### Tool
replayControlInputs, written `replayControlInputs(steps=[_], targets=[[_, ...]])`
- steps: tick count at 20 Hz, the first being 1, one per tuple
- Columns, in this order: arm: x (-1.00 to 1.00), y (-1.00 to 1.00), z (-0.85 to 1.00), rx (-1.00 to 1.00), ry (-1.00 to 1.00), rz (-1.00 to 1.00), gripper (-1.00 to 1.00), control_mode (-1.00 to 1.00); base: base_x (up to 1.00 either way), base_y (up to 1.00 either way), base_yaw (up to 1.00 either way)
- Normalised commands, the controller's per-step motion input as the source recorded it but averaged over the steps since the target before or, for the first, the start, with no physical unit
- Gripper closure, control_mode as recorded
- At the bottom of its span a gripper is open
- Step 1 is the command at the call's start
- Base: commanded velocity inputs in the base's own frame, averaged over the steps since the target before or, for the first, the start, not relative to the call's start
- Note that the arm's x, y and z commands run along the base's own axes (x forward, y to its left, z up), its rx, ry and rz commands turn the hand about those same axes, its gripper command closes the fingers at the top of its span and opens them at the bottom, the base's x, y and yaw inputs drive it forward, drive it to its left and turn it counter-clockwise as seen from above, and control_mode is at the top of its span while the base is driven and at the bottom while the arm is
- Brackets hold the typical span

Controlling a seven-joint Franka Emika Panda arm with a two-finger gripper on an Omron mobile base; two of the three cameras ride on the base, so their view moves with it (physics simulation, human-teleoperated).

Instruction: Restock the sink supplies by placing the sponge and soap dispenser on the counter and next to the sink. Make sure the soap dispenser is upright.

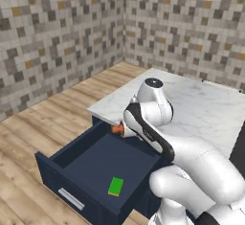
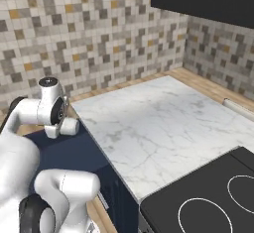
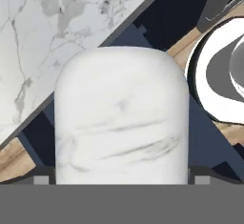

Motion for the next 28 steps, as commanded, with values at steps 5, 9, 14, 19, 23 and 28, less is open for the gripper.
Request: replayControlInputs(steps=[5,9,14,19,23,28], targets=[[-0.52,-0.19,0.09,0.02,-0.02,-0.04,1.00,-1.00,0.00,0.00,0.00],[0.02,0.00,-0.01,0.00,0.00,0.00,1.00,-1.00,0.00,0.00,0.00],[0.00,-0.01,-0.02,0.00,0.00,0.00,1.00,1.00,-0.35,-0.01,0.11],[0.00,0.00,0.00,0.00,0.00,0.00,1.00,1.00,-0.81,0.01,0.45],[0.00,0.00,0.00,0.00,0.00,0.00,1.00,1.00,-0.42,0.16,0.59],[0.00,0.00,0.00,0.00,0.00,0.00,1.00,1.00,-0.08,0.72,0.72]])
